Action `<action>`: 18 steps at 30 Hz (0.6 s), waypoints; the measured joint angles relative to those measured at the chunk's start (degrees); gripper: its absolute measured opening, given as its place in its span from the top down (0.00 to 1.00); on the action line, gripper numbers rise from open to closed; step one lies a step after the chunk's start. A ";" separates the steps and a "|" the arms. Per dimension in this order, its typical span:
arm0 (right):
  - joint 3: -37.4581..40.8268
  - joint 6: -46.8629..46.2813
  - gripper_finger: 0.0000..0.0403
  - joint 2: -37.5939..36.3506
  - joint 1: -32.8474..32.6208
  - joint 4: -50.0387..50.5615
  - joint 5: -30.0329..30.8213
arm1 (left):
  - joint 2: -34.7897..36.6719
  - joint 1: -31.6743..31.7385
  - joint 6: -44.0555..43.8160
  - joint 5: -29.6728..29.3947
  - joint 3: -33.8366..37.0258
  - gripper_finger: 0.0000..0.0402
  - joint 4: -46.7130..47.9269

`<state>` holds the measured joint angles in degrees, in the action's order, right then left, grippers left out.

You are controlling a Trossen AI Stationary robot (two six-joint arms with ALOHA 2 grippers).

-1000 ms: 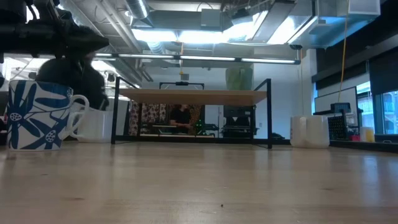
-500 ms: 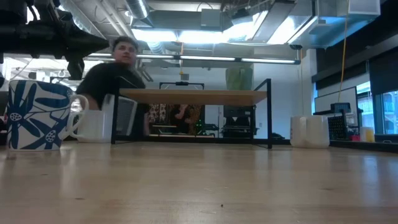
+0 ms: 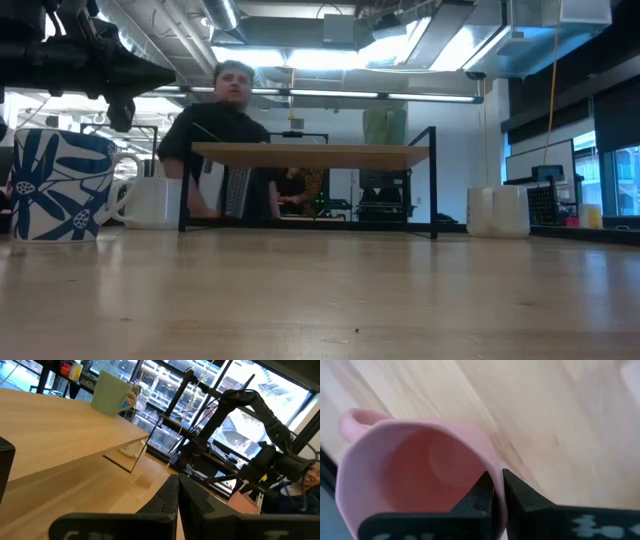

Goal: Place coffee mugs
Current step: Put the pink mug on the shelf

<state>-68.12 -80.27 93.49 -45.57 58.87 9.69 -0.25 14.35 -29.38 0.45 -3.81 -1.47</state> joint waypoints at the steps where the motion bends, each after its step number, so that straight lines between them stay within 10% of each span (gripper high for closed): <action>1: -0.72 2.31 0.98 0.00 1.03 0.03 0.59 | 0.00 0.00 0.02 0.00 0.00 1.00 0.00; 18: -25.23 43.48 0.99 0.02 26.71 3.96 6.44 | 0.00 0.00 0.04 0.02 0.00 1.00 -0.02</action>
<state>-93.35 -36.79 93.51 -18.86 62.83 16.14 -0.25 14.35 -29.34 0.47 -3.81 -1.50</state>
